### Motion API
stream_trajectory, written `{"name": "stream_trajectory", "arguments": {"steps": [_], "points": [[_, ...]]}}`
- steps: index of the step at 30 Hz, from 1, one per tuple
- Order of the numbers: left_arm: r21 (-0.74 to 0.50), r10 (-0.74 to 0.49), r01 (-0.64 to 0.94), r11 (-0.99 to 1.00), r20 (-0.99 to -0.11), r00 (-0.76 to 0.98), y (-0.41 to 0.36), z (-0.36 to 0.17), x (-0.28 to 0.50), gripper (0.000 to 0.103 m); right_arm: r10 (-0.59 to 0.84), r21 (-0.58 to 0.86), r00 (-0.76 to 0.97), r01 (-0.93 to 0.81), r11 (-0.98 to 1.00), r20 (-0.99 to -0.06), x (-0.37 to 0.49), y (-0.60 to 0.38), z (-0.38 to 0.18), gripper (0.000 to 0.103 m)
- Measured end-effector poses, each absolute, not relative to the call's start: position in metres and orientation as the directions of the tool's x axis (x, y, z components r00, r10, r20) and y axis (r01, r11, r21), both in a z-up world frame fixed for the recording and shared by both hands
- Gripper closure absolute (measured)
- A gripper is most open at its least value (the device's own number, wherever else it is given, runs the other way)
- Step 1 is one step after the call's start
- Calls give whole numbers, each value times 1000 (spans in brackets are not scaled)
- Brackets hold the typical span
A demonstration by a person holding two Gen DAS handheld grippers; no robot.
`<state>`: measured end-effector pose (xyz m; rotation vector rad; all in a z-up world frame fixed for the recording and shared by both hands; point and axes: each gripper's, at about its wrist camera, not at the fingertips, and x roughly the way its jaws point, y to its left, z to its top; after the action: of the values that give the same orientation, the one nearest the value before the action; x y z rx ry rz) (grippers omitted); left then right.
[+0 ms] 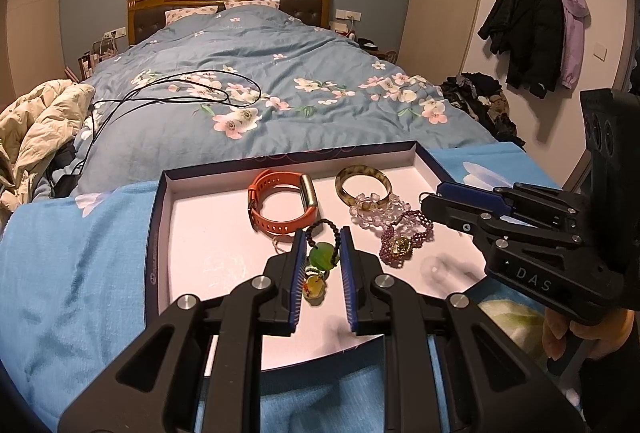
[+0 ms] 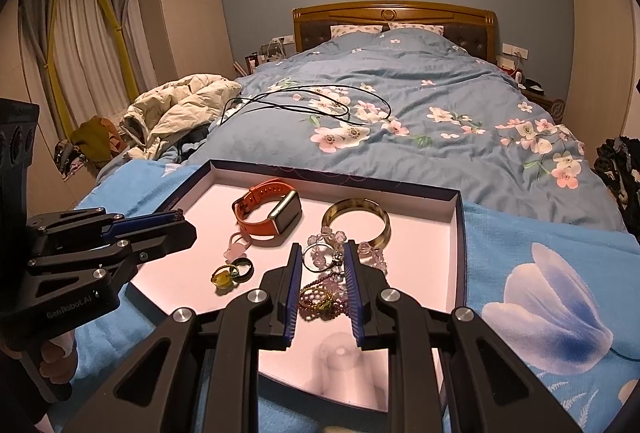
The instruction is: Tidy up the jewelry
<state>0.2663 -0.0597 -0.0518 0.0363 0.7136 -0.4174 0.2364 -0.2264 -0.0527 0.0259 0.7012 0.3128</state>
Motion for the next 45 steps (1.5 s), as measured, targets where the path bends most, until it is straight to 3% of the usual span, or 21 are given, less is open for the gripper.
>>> {"name": "stream_trajectory", "arguments": {"steps": [45], "points": [[-98,-326,355,929,-669,668,-58,-68,285,86,279,118,703,-269,956,-654,249,-224,-61,84]]}}
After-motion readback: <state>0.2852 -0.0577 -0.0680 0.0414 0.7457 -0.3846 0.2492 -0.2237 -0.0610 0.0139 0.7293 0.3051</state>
